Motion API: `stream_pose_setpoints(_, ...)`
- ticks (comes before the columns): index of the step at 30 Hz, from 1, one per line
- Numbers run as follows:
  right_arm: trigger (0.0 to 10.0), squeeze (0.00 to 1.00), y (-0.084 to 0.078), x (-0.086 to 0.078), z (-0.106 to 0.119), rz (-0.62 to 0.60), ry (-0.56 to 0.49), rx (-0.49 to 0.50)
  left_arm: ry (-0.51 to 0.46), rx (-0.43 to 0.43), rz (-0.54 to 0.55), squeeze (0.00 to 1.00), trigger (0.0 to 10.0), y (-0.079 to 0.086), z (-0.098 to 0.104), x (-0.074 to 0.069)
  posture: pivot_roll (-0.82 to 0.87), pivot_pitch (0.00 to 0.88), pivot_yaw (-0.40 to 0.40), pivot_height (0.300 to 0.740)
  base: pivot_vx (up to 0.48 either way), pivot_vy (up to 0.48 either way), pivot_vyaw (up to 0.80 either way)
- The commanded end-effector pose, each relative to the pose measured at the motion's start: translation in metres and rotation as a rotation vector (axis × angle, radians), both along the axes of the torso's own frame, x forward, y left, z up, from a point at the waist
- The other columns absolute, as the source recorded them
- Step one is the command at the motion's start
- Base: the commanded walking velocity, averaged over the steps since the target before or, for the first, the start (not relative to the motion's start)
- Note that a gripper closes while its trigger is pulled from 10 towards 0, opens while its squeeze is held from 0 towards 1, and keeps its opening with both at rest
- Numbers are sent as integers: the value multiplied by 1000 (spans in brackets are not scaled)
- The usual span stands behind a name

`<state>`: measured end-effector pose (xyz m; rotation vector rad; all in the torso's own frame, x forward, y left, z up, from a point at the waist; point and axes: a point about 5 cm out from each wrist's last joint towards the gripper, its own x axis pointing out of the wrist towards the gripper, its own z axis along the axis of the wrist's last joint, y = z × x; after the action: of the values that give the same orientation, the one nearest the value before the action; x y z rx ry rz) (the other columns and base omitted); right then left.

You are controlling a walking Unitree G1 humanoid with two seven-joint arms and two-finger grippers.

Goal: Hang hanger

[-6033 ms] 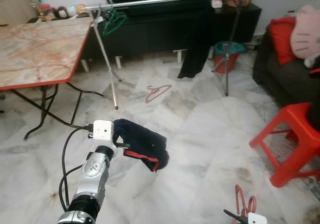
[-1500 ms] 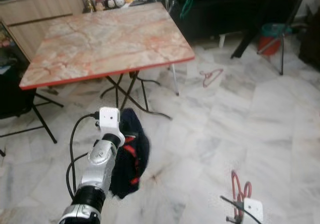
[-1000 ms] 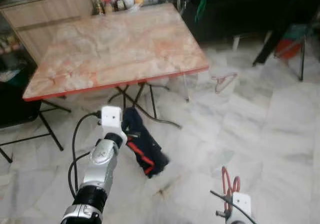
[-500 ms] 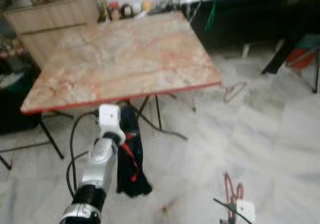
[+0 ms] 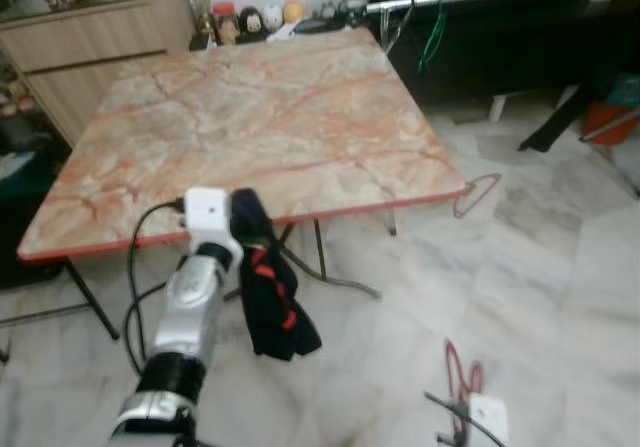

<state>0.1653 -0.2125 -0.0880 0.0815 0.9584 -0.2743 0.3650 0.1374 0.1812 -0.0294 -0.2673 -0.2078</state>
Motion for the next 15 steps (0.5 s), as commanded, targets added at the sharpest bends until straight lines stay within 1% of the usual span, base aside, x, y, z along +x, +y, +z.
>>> stream_pose_setpoints(1,10000,0,10,1,-2,16,4,21,-101,18,38,0,10000,12,36,8,-160,0,61,740,352,0,0)
stream_pose_setpoints(4,10000,0,10,1,-1,23,5,20,-160,36,39,0,10000,12,67,18,-154,0,59,740,351,0,0)
stream_pose_setpoints(5,10000,0,10,2,-1,19,4,22,-188,47,35,0,10000,11,83,23,-148,0,56,740,356,0,0)
stream_pose_setpoints(6,10000,0,10,2,-1,17,3,22,-208,60,35,0,10000,10,95,26,-146,0,56,740,352,0,0)
stream_pose_setpoints(8,10000,0,10,2,-1,14,3,22,-226,73,38,0,10000,8,107,28,-146,0,56,740,352,0,0)
stream_pose_setpoints(11,10000,0,9,2,-1,13,2,20,-254,109,41,0,10000,4,134,35,-136,0,55,740,366,0,0)
stream_pose_setpoints(15,10000,0,9,3,-1,12,1,18,-289,133,35,0,10000,-3,167,41,-125,0,58,740,371,0,0)
